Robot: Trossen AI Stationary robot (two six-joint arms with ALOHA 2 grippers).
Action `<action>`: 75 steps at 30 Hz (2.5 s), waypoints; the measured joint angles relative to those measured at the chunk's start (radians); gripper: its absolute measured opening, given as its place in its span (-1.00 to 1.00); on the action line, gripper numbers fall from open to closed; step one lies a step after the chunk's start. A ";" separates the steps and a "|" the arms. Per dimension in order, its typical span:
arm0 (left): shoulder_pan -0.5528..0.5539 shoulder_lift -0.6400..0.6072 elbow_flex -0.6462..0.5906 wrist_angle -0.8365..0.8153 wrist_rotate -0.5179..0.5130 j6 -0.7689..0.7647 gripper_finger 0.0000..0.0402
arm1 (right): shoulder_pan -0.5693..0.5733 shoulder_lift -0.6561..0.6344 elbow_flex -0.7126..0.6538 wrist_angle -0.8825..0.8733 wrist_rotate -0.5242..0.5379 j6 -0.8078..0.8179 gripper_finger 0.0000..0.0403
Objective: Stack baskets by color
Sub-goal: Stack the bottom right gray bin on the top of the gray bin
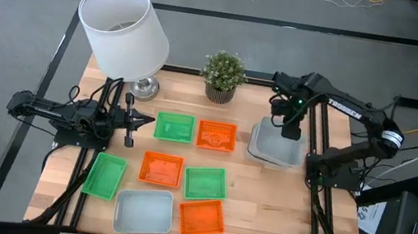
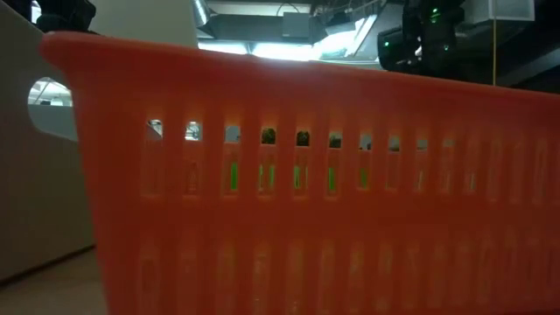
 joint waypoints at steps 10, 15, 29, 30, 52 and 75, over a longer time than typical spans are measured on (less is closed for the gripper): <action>0.000 0.000 0.000 0.000 0.000 0.000 -1.00 | 0.046 0.091 0.000 -0.006 0.029 0.001 -0.98; 0.000 0.000 0.000 0.000 0.000 0.000 -1.00 | 0.062 0.107 0.000 -0.002 0.029 0.022 -0.84; 0.000 0.000 0.000 -0.002 0.000 0.000 -1.00 | 0.075 0.106 0.072 0.083 0.016 0.022 -0.74; 0.000 0.000 0.000 -0.003 0.000 0.000 -1.00 | 0.077 0.106 0.083 0.092 0.016 0.021 -0.74; 0.000 0.000 0.000 -0.035 0.000 0.002 -1.00 | 0.190 -0.029 -0.162 -0.166 0.029 0.448 -0.74; 0.000 0.000 0.000 -0.038 0.000 -0.019 -1.00 | 0.190 -0.217 -0.412 0.001 0.165 0.732 -0.74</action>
